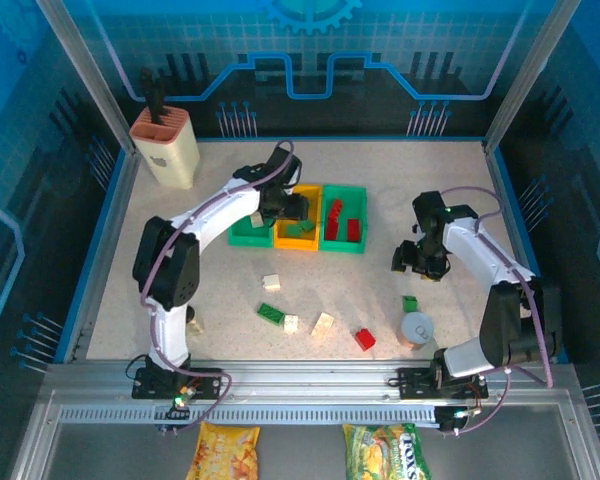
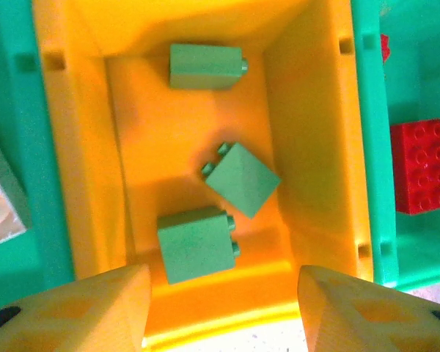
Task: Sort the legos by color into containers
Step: Pick up the lego from the bottom-right of the table.
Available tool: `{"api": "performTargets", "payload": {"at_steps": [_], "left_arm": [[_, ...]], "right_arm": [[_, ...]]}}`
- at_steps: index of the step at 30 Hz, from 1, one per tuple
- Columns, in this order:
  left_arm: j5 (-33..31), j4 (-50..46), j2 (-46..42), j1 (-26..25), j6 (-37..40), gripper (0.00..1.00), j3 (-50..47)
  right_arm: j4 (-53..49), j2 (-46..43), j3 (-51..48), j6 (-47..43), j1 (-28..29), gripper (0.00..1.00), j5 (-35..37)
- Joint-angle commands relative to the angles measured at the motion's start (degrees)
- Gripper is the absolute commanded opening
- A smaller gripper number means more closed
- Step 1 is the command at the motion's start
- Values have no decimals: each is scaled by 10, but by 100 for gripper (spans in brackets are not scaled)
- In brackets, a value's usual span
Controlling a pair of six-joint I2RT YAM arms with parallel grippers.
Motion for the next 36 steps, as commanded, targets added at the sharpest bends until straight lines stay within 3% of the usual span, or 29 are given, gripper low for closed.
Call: {"api": "performTargets", "payload": {"at_steps": [1,9,19,24,36], "left_arm": [[13,31,-46,4,-7,56,-46],[3,60,-111,4,-4,57,-126],[6,95,-130,5,-13,57,-175],[7,113,-131,5,-17,57,-194],[10,118,-118,6,-18,57,-194]], "right_arm": [[-32,8,-18,-8,-8,66,-14],[-44,28,-38,4,-10,81,-5],[-68,96,-32,-2,-5,80,-9],[-64,140,-30,-18,-5,75,-18],[-61,173,-31,-24,-1,53,-26]]}}
